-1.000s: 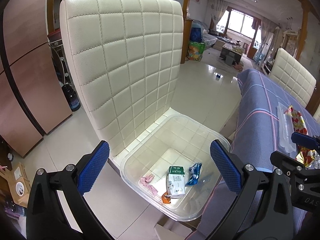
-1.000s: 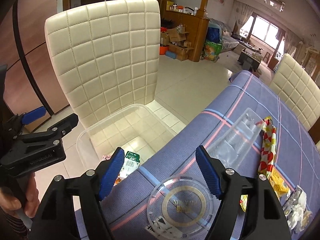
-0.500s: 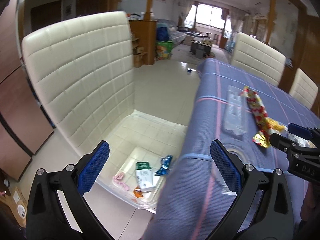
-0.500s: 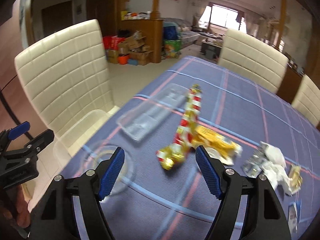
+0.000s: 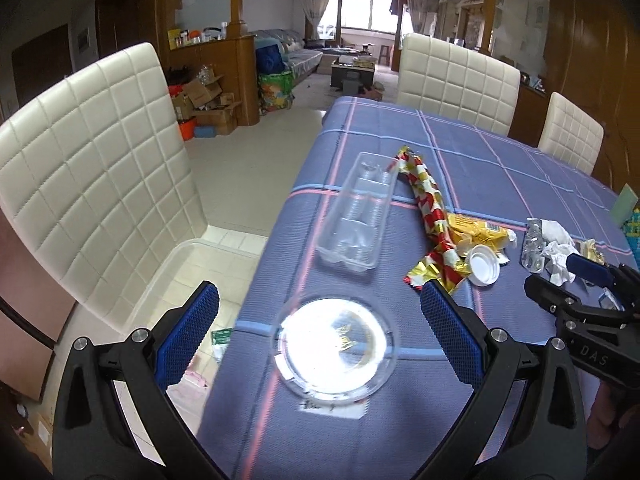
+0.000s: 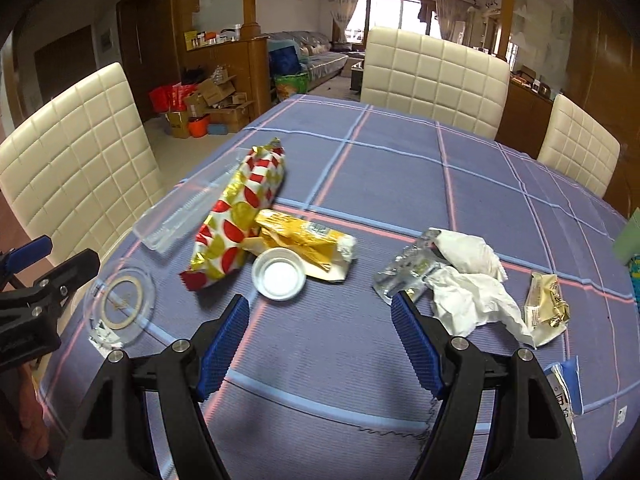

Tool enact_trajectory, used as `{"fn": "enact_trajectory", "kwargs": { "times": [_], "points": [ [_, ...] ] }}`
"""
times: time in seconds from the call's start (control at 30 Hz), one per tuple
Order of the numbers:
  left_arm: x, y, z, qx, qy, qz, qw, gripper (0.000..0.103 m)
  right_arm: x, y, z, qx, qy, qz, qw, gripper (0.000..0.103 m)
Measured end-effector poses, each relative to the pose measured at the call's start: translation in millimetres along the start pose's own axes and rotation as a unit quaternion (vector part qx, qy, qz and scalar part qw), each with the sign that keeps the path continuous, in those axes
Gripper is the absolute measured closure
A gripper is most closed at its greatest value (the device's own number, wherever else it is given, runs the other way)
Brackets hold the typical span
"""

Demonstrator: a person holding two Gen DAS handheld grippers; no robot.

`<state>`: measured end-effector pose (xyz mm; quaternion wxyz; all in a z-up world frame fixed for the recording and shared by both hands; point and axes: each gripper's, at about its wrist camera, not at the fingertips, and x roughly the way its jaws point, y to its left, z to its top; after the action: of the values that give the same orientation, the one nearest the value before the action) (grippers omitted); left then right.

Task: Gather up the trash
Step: 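Return to the table and grasp the clear round lid with the left tool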

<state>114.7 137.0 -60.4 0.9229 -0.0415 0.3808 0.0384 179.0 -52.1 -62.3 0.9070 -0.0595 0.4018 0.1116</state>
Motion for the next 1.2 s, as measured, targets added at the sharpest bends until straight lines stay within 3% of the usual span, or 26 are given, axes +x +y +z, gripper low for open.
{"fn": "enact_trajectory", "kwargs": {
  "times": [0.17,0.33,0.53,0.77,1.0,1.2],
  "points": [
    [13,-14,0,0.012,0.017,0.0,0.9998,0.004,10,-7,1,0.002,0.013,0.007,1.0,0.031],
    [23,-9,-5,0.017,0.024,0.041,0.9987,0.004,21,0,3,-0.011,0.023,0.028,0.999,0.031],
    [33,3,-17,-0.001,0.057,0.019,0.9982,0.004,40,21,9,-0.039,0.036,0.042,0.998,0.031],
    [45,11,-22,-0.012,0.068,0.027,0.9973,0.004,62,30,14,-0.052,0.053,0.038,0.997,0.031],
    [55,29,-23,-0.05,0.084,-0.008,0.9952,0.004,70,29,15,-0.049,0.061,0.04,0.996,0.032],
    [53,27,-21,-0.046,0.077,-0.013,0.9959,0.004,66,30,17,-0.047,0.057,0.044,0.996,0.033]
  ]
}}
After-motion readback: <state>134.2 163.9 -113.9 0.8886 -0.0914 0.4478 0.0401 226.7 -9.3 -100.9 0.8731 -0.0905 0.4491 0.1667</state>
